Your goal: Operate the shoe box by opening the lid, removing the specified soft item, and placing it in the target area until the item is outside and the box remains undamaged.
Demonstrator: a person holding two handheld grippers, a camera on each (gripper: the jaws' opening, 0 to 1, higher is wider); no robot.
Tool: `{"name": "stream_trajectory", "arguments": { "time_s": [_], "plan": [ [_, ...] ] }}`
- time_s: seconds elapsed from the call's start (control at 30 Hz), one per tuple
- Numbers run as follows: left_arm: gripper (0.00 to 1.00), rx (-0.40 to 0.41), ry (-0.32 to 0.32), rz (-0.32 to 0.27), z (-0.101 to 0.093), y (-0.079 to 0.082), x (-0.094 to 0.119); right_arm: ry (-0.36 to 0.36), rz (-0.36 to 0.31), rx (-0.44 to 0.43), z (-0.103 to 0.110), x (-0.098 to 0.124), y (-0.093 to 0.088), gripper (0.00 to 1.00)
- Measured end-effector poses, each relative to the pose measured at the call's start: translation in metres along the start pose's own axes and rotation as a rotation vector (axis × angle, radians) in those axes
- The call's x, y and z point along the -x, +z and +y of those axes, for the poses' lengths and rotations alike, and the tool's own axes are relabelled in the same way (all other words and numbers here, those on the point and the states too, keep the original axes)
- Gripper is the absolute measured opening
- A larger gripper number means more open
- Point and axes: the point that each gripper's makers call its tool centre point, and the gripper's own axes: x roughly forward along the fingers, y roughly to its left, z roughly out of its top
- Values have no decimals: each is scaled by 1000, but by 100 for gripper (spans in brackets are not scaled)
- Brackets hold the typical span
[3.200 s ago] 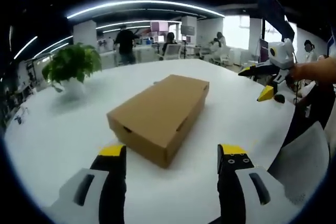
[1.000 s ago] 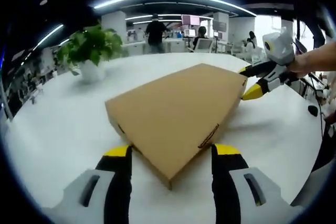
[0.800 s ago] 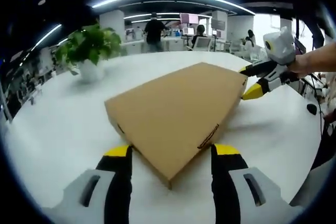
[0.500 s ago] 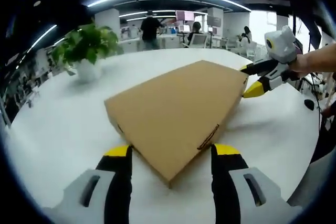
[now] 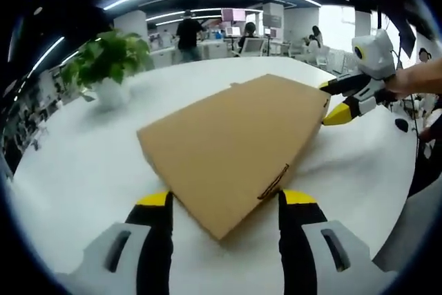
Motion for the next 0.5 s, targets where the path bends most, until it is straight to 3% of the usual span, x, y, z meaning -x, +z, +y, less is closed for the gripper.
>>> {"name": "stream_trajectory", "arguments": {
  "time_s": [0.5],
  "plan": [
    [61,-77,-107,25,21,-3,4,-63,19,-22,24,7,-6,51]
  ]
}}
